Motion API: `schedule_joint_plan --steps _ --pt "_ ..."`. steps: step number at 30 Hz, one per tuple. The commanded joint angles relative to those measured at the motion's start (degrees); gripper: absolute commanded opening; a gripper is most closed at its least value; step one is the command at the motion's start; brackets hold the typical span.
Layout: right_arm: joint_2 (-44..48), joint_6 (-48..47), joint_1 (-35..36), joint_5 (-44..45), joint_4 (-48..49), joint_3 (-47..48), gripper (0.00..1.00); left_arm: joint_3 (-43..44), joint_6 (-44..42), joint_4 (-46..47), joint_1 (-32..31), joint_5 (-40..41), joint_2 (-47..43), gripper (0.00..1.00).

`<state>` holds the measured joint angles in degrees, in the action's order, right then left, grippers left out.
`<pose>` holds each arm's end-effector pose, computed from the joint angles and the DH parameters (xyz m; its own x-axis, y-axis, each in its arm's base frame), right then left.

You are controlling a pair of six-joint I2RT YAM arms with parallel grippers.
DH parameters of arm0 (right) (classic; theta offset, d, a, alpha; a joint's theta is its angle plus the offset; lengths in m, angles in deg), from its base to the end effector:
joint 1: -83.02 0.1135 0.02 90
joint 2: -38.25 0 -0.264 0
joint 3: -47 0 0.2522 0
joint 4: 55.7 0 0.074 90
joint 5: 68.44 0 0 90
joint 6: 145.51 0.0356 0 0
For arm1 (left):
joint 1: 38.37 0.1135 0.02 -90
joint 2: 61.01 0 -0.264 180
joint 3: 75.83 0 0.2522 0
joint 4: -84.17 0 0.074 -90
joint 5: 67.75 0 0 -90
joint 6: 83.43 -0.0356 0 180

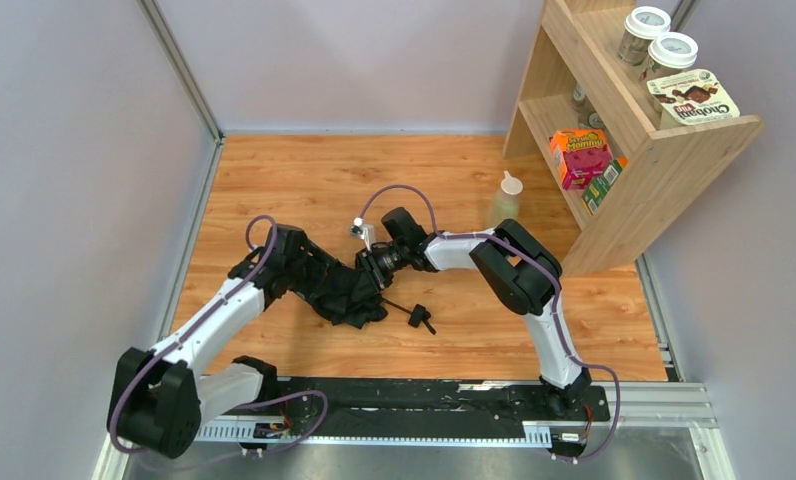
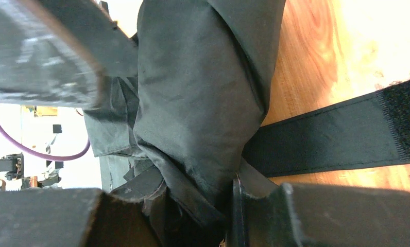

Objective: Put away the umbrella

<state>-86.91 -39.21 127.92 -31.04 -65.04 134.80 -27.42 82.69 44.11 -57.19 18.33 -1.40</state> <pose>0.2903 0.3293 0.1067 -0.7234 -0.4803 -0.4960 -0.6372 0.1880 0.7474 0.1908 -0.0676 0.2068 -0.5289 -0.8430 -0.0984 -0.6298 0.4675 -0.6203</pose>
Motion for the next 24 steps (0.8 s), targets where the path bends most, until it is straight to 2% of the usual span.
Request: schedule_joint_plan --steps 1,6,12,16,17,20,21,23,24 --pt "-4.7 -4.7 1.3 7.9 -12.5 -2.1 0.0 3.2 1.8 0.7 1.1 -0.3 6.8 0.73" --pt "-4.9 -6.4 2.0 8.3 -13.7 -1.1 0.0 4.9 0.4 1.6 1.1 2.9 17.4 0.74" --pt "-5.1 -8.7 3.7 10.5 -16.3 1.2 0.0 2.6 -3.1 1.8 0.7 3.7 29.6 0.73" --pt "-2.4 -11.0 4.7 14.6 -18.6 1.7 0.0 0.6 -5.5 0.3 -0.2 3.1 34.1 0.61" --pt "-1.3 -11.2 5.1 16.1 -18.1 1.2 0.0 1.0 -6.8 -0.5 -1.0 3.0 34.9 0.53" --pt "1.8 -12.2 6.3 18.9 -17.2 0.3 0.0 2.3 -8.3 -2.3 -2.2 5.4 36.4 0.45" --pt "2.8 -12.8 6.9 19.5 -16.6 0.0 0.0 2.5 -8.1 -3.0 -2.2 5.6 37.0 0.38" --pt "4.0 -13.0 8.0 20.3 -14.1 -1.1 0.0 2.9 -8.5 -1.5 -2.1 4.4 37.0 0.34" --pt "4.5 -12.5 8.4 21.6 -13.7 -1.2 0.0 3.6 -8.9 -1.1 -2.0 4.3 36.6 0.35"
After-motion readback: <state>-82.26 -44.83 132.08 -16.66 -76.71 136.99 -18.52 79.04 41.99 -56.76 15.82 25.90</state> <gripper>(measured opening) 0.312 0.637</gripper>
